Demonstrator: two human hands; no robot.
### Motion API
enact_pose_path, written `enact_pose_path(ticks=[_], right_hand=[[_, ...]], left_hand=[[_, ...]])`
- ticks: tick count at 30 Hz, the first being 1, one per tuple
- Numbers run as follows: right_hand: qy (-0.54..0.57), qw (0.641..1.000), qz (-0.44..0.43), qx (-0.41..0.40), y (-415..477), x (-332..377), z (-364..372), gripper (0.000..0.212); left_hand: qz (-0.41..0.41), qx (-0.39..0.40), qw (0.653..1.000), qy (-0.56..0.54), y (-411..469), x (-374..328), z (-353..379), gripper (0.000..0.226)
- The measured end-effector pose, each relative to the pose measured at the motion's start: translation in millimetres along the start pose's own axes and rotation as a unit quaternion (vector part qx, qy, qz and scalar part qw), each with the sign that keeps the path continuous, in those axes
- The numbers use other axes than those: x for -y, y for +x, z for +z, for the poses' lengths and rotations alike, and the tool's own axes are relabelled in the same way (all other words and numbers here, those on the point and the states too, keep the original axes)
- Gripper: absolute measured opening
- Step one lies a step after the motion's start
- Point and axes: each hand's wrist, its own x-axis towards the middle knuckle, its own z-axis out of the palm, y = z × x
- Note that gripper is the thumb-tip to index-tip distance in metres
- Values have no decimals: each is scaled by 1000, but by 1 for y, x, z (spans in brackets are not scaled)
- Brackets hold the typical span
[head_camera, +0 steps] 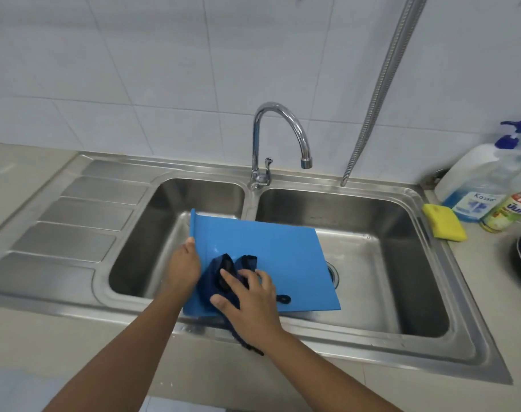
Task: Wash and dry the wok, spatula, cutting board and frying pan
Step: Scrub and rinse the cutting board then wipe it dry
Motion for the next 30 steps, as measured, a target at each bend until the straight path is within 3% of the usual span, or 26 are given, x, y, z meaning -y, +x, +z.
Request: enact_pose_path(ticks=[5,8,11,15,19,21,24,30], right_hand=[[-2,998,-28,56,12,-5,19,70],[-66,996,-54,30,26,-19,17,77],[-61,997,-43,-5,42,-43,9,82],[2,996,47,-78,58,-99,-12,80],[72,965,179,-178,57,-165,-32,67],[82,957,197,-195,55,-166,-29,61],[102,958,180,-198,55,-127,-8,54],[90,989,-2,-120,66,-20,25,53]], left_hand=[[-2,7,1000,22,3,19,-2,53],[-18,5,999,37,6,29,-2,51],[-27,9,997,67,9,28,-3,50],[-34,-3,995,91,10,28,-11,46],[-47,-24,994,92,9,30,-15,43],[-53,-30,994,91,8,27,-14,44],[-63,-27,996,61,9,27,-13,52],[-69,-41,997,-5,10,18,-9,69]])
